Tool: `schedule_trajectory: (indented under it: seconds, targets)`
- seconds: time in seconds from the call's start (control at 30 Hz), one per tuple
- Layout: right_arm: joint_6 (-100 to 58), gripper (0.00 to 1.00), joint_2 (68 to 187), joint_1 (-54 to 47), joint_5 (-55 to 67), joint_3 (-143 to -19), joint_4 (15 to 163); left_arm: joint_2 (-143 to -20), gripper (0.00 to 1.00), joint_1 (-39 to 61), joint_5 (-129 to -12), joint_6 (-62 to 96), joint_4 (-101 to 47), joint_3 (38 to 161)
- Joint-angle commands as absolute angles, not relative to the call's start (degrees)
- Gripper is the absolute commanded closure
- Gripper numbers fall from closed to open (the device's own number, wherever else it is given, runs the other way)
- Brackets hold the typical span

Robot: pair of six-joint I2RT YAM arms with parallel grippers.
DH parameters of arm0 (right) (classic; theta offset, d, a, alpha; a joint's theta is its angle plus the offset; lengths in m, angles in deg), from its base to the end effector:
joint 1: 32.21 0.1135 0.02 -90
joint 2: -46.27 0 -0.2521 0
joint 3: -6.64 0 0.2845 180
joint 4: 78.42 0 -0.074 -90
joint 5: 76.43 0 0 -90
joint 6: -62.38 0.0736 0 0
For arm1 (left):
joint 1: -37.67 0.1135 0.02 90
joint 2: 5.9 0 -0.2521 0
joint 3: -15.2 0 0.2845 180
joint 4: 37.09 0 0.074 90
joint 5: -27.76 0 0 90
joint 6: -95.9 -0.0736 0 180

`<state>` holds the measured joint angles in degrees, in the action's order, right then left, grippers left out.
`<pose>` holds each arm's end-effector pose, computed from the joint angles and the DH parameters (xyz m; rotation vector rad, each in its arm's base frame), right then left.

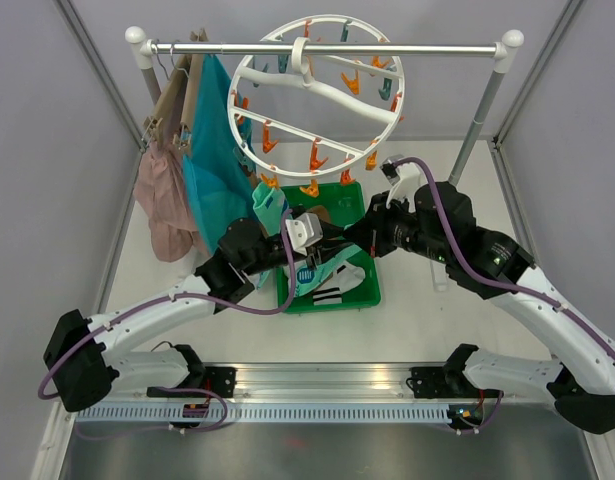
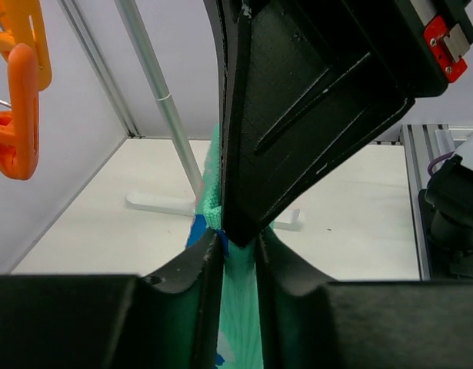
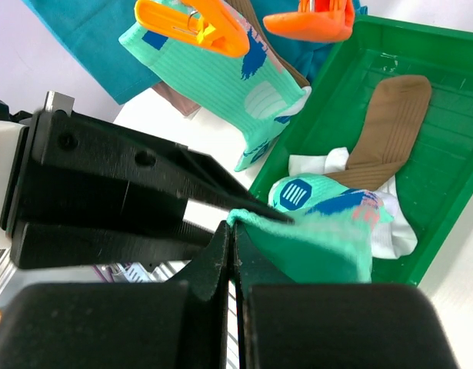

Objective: Clip the socks to the hanger
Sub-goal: Pick up the sock from the bin.

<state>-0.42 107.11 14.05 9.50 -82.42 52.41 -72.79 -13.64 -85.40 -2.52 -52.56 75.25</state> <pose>0.1936 0.2099 0.4155 -0.3885 2.0117 0.9010 0.1922 -0.2863 0.3327 1.0250 1.0888 -0.8960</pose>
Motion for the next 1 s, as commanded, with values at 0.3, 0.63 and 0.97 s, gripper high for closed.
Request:
schedule_trajectory:
  seconds: [0.3, 0.63, 0.97]
  targets:
    - [-0.6, 0.80, 106.7, 14.6, 13.2, -84.6, 52.9, -73.4, 0.98, -14.0, -88.1, -2.2, -54.3, 77.2]
    - [-5.4, 0.43, 102.3, 14.5, 23.1, -88.7, 51.8, -71.2, 0.98, -14.1, -81.7, 0.7, -49.6, 76.4]
    - [-17.5, 0.45, 89.5, 14.6, 21.6, -69.1, 76.4, -60.1, 0.98, -14.1, -70.5, 5.3, -38.9, 72.5]
